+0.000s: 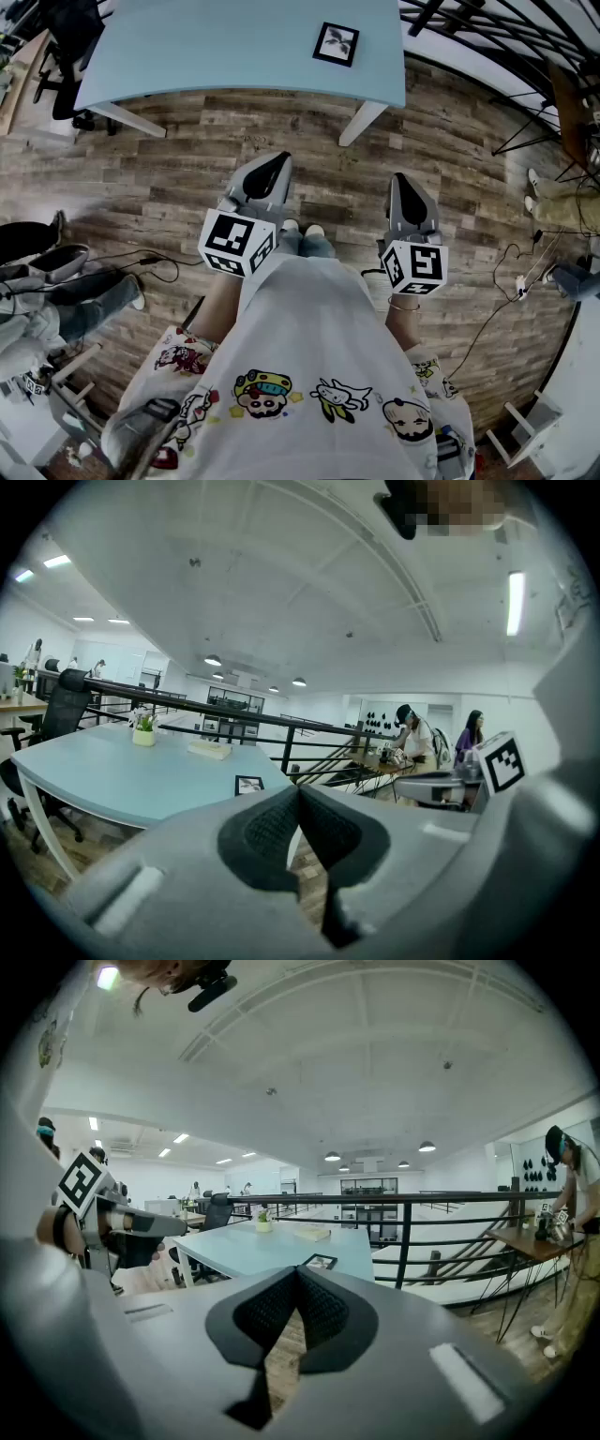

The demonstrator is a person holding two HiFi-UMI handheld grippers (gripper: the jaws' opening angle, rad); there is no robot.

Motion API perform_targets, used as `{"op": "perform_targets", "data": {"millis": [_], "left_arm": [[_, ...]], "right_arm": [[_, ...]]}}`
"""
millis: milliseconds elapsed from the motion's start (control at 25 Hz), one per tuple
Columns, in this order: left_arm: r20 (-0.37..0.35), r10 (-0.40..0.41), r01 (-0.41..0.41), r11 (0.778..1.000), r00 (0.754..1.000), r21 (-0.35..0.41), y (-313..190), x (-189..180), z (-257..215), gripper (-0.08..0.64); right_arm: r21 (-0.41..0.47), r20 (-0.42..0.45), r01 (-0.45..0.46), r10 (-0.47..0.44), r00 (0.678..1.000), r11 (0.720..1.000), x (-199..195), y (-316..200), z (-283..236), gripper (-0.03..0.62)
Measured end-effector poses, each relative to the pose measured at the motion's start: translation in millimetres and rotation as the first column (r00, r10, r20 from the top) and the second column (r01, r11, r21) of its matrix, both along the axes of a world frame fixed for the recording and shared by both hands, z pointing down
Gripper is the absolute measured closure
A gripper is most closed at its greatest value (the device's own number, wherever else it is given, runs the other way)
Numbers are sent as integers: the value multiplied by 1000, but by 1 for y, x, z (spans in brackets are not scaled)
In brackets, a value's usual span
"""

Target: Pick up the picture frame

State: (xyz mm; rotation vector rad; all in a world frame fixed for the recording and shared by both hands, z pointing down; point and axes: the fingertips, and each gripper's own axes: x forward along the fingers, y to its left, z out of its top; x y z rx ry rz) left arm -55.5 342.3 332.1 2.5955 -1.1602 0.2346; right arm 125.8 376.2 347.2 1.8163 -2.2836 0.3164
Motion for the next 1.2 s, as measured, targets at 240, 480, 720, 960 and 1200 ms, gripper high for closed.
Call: {"op": "perform_targets", "data": {"millis": [240,480,720,960,1200], "left_arm": [[-5,-46,47,998,999,34,5,-6,-5,558],[-16,-57,58,998,998,35,6,-4,-4,545],[-15,-52,52,998,999,24,-23,-1,0,525],[-26,-20,20,1000,999,7,-88,0,5,505],[-34,11,-11,1000,999,-1,-158,-14,7,485]], "right_arm": [[22,34,25,-25,999,999,-6,2,2,583],[39,42,27,-29,999,999,1,4,-1,565],[33,49,30,-32,998,999,3,-24,-1,526],[17,45,11,-11,999,1000,2,-85,3,506],[15,43,2,-3,999,1000,-12,-154,1,481]]}}
